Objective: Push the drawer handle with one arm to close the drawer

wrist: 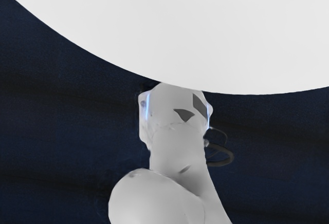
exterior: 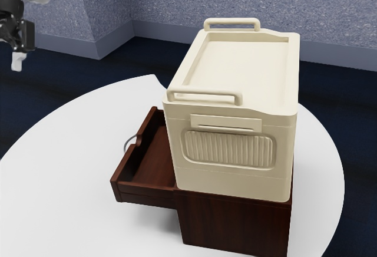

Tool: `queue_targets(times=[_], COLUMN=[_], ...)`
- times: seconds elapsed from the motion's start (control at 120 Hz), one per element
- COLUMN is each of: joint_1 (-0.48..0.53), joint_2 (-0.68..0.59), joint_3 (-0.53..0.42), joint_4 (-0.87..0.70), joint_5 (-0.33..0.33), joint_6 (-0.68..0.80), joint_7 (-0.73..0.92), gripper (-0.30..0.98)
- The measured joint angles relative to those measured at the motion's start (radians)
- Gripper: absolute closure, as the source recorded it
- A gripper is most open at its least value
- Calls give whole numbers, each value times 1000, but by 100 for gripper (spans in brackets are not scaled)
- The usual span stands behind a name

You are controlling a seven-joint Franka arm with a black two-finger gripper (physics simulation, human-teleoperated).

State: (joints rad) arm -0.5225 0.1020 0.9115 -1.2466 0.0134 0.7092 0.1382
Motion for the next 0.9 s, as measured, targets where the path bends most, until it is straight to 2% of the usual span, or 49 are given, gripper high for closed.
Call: queue_targets(times=[0.05, 0.1, 0.142, 0.225, 0.275, 0.375, 0.542, 0.625, 0.742, 0.9], joint_1=[102, 125, 97, -22, -70, -94, -91, -117, -140, -148], joint_2=[1, -4, -14, -23, -19, -10, -15, -25, -75, -115], joint_3=[45, 61, 66, 49, 22, -18, -35, -37, -71, -99], joint_4=[-56, -49, 13, 139, 145, 100, 27, -33, -164, -362], joint_5=[2, 9, 28, 56, 64, 44, 20, 21, 38, 49], joint_6=[154, 272, 342, 446, 496, 594, 686, 710, 763, 875], joint_7=[42, 81, 111, 161, 181, 213, 254, 272, 294, 318], gripper=[0, 0, 0, 0, 0, 2, 41, 56, 67, 74])
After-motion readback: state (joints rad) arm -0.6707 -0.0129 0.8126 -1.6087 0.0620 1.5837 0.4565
